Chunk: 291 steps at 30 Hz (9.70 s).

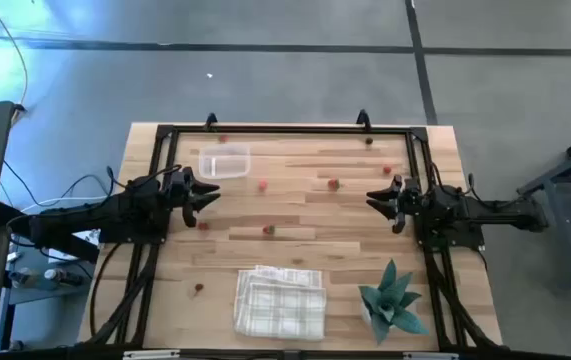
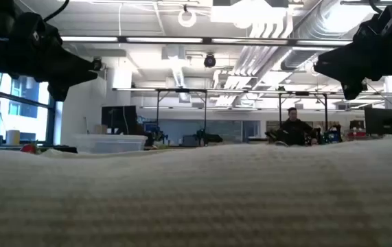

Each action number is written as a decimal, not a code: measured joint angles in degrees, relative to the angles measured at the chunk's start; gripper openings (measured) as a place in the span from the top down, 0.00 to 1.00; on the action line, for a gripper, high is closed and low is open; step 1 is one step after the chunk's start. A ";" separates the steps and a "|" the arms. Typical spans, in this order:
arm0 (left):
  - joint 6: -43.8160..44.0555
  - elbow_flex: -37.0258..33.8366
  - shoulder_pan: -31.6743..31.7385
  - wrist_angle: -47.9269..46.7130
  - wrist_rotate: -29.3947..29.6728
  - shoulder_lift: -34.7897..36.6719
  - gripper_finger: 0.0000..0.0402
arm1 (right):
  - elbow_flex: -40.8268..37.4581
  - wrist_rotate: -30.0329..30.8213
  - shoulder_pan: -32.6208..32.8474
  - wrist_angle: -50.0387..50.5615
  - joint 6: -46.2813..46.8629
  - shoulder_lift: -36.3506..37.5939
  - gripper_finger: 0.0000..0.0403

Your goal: Pick and placing Produce into tupperware

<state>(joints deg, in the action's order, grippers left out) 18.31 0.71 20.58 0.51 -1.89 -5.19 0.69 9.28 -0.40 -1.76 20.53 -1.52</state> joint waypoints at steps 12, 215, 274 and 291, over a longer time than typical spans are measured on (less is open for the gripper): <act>0.00 0.00 0.01 0.00 0.00 0.02 0.69 | 0.00 0.00 0.00 0.00 0.00 0.00 0.71; 19.34 72.83 39.80 -77.58 6.67 -103.34 0.99 | 0.00 4.02 0.01 -0.60 10.98 -0.02 0.71; 23.39 72.65 31.15 -56.69 -2.87 -103.78 1.00 | 0.00 3.65 0.04 -0.59 10.49 -0.02 0.71; 20.97 72.72 26.40 -39.73 -8.82 -103.78 1.00 | 0.00 3.65 0.04 -0.57 10.51 0.00 0.71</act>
<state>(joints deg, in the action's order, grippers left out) 39.28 73.43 46.98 -39.22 -10.71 -108.97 0.69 12.93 -0.36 -2.33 31.05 -1.52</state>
